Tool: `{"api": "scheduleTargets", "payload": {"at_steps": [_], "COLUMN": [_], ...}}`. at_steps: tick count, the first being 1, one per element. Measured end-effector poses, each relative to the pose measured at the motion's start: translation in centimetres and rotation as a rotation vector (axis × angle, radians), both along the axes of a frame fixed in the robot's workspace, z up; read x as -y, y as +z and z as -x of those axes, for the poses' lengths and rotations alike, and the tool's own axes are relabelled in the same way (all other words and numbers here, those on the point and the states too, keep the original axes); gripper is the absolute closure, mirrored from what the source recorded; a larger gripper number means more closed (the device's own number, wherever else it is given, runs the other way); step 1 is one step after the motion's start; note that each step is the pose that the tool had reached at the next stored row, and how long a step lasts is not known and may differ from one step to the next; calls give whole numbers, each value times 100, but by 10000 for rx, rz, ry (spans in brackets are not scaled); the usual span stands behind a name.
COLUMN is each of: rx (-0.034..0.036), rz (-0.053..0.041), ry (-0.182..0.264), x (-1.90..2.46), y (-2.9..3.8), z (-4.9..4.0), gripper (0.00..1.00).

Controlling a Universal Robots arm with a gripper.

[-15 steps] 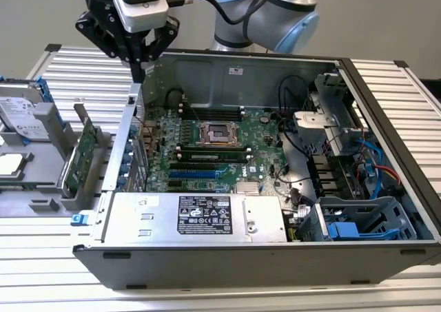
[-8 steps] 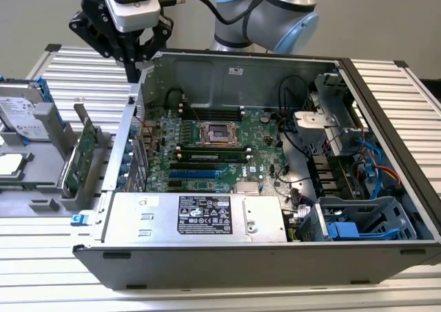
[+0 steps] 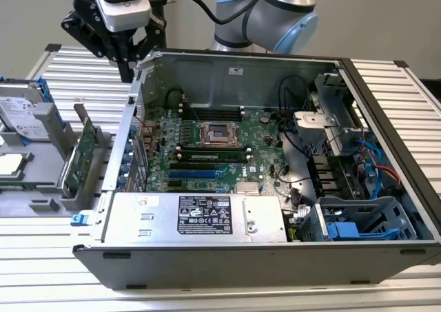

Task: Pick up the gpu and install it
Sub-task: 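Reach for the gpu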

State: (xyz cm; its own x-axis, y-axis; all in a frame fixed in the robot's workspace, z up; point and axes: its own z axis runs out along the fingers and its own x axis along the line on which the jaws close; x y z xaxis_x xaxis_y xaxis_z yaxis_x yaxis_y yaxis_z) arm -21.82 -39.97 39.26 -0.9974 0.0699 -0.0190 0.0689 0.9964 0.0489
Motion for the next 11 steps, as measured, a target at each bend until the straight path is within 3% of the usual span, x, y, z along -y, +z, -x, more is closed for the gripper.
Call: {"api": "scheduleTargets", "payload": {"at_steps": [11], "rx": [0], "rz": [0], "ry": [0], "x": [0], "y": [0], "z": [124], "gripper": [100]}}
